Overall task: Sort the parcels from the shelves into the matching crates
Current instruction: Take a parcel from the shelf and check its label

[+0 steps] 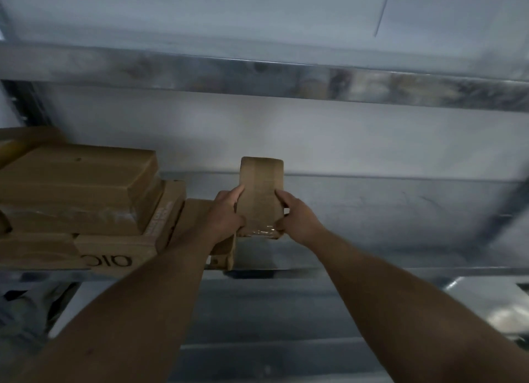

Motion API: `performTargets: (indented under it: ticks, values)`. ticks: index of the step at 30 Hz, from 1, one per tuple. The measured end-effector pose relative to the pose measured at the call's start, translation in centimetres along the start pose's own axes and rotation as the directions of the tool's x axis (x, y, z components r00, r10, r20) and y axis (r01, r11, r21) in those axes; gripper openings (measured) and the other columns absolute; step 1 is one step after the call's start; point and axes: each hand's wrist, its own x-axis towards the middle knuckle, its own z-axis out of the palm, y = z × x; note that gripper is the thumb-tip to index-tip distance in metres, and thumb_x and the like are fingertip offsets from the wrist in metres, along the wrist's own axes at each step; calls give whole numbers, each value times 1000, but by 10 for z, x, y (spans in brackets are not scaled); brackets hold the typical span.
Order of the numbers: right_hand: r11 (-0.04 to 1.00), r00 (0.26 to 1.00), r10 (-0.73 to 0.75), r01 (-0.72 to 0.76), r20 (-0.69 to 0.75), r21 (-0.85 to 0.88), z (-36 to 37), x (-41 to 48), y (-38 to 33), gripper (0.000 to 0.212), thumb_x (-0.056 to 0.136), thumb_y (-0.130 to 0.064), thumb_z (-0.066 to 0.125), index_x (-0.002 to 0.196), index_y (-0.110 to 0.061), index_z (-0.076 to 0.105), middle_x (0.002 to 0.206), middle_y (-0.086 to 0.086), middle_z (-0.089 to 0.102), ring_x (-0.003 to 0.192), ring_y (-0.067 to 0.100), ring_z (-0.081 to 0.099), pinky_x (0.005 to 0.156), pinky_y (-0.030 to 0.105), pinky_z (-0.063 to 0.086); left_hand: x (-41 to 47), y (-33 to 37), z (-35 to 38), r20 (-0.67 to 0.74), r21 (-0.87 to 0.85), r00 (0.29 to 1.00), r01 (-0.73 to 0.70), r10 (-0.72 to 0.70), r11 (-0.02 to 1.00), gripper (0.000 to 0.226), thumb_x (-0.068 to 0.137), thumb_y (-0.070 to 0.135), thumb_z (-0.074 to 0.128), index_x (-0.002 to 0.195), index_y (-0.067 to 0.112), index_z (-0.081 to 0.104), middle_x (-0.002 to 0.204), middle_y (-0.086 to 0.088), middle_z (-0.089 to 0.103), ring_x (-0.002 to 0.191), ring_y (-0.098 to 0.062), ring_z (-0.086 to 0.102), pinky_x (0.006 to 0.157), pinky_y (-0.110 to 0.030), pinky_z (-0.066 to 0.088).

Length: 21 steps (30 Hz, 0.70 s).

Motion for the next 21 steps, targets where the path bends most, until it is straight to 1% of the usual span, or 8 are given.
performTargets:
  ticks: [2, 5, 8, 10, 14, 17, 19, 21]
  values:
    - [1000, 999, 10, -9, -50, 13, -16, -8, 16, 83, 78, 6, 63, 149, -23, 31, 134, 9, 51, 108, 26, 60, 85, 30, 49, -1, 12, 18, -4, -22, 999, -34, 34, 999, 83, 86, -4, 60, 152, 27, 21, 150, -5, 27, 105, -16, 48, 74, -23, 49]
    - [999, 994, 25, -22, -107, 26, -42, -23, 41, 84, 76, 5, 63, 148, -26, 33, 136, 6, 50, 109, 26, 59, 92, 36, 49, -1, 36, 46, 10, -49, 998, -67, 67, 997, 84, 84, -6, 62, 151, 25, 23, 148, -5, 28, 99, -14, 49, 81, -27, 49]
    - [999, 985, 43, -41, -167, 18, -74, -42, 66, 84, 75, 4, 62, 148, -27, 34, 137, 6, 48, 110, 27, 59, 90, 31, 47, -4, 65, 76, 48, -74, 991, -119, 123, 990, 84, 82, -8, 61, 151, 24, 25, 145, -6, 29, 101, -13, 48, 73, -15, 41]
    - [998, 975, 56, -52, -214, 23, -96, -56, 85, 84, 74, 4, 62, 147, -27, 35, 136, 7, 49, 110, 28, 59, 92, 33, 48, -6, 86, 99, 74, -103, 984, -153, 161, 983, 85, 80, -10, 60, 150, 24, 25, 143, -6, 30, 101, -13, 50, 67, -11, 40]
    - [996, 942, 86, -80, -325, 33, -144, -92, 120, 86, 79, -3, 63, 147, -40, 26, 132, 4, 52, 108, 24, 60, 91, 45, 52, -15, 139, 149, 106, -172, 967, -213, 233, 962, 90, 80, -11, 61, 150, 28, 20, 128, -3, 35, 94, -16, 53, 63, -22, 49]
    - [984, 902, 161, -116, -400, 135, -182, -120, 150, 90, 80, -1, 62, 151, -34, 17, 124, 6, 54, 105, 25, 59, 91, 46, 51, -22, 177, 190, 159, -158, 948, -251, 275, 955, 90, 81, -10, 60, 150, 29, 18, 120, -2, 34, 80, -14, 55, 69, -36, 54]
    - [974, 875, 200, -128, -440, 188, -207, -139, 170, 84, 78, -4, 62, 149, -31, 25, 118, 11, 57, 101, 26, 60, 91, 48, 51, -27, 201, 218, 210, -163, 933, -260, 291, 952, 83, 81, -10, 58, 147, 31, 27, 120, -7, 36, 82, -19, 58, 78, -41, 56]
    - [948, 842, 262, -132, -471, 291, -232, -160, 191, 69, 79, -4, 65, 140, -26, 40, 109, 13, 62, 98, 25, 62, 89, 47, 53, -33, 226, 247, 253, -220, 927, -222, 276, 950, 76, 83, -6, 59, 144, 29, 33, 116, -9, 43, 92, -26, 60, 80, -44, 56]
